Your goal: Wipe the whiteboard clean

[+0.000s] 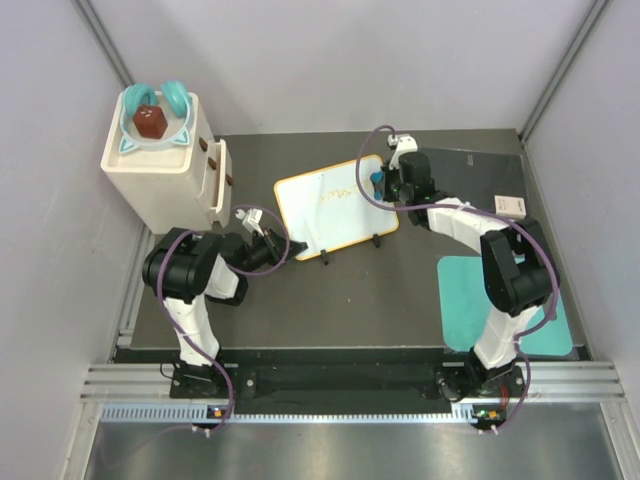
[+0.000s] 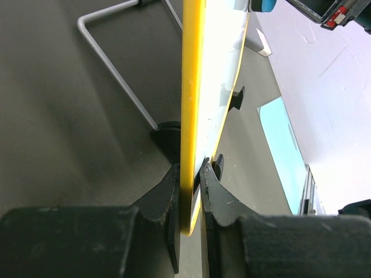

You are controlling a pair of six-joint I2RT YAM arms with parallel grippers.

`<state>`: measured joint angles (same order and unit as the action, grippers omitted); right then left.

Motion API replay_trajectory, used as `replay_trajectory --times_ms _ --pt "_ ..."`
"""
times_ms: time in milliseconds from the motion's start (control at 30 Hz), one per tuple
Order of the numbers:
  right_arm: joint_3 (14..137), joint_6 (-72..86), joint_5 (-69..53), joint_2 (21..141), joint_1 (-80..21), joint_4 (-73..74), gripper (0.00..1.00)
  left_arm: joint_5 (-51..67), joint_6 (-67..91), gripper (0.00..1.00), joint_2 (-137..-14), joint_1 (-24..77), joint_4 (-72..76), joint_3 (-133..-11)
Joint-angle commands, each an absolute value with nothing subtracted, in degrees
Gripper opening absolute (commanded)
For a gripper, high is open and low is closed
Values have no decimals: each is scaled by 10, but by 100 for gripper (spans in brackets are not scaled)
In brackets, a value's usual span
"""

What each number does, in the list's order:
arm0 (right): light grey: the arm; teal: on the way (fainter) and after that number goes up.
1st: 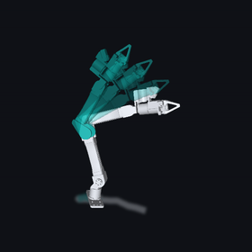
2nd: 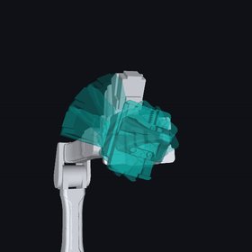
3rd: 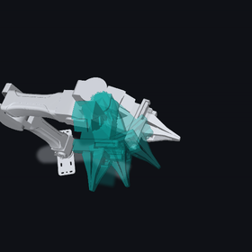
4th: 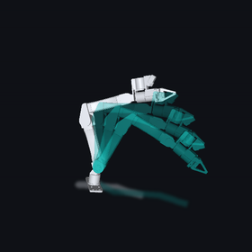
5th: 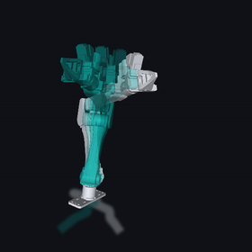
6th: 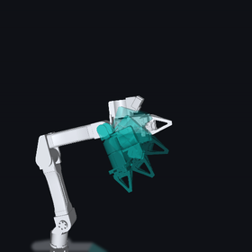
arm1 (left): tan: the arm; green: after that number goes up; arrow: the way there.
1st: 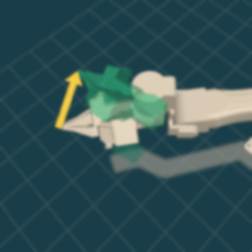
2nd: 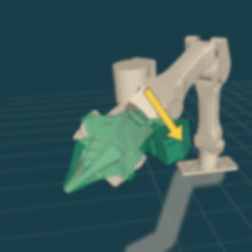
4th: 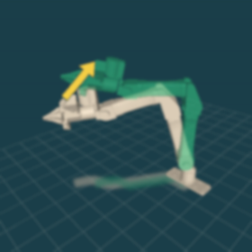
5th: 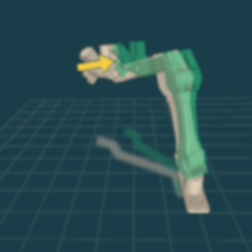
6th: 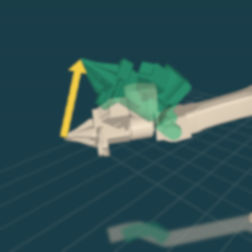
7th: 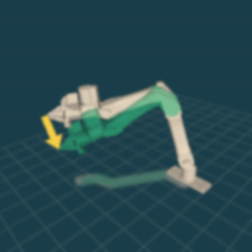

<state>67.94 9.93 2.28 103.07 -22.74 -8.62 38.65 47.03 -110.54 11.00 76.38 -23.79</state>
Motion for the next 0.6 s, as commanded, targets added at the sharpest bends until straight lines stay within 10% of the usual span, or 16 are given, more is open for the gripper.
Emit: replay_trajectory --times_ms 0,567 --pt "693 76 23 1048 -221 -127 0 359 439 0 -1126 112 648 -220" --pt "657 77 -124 1092 -221 -236 0 354 413 0 -1117 127 616 -226"
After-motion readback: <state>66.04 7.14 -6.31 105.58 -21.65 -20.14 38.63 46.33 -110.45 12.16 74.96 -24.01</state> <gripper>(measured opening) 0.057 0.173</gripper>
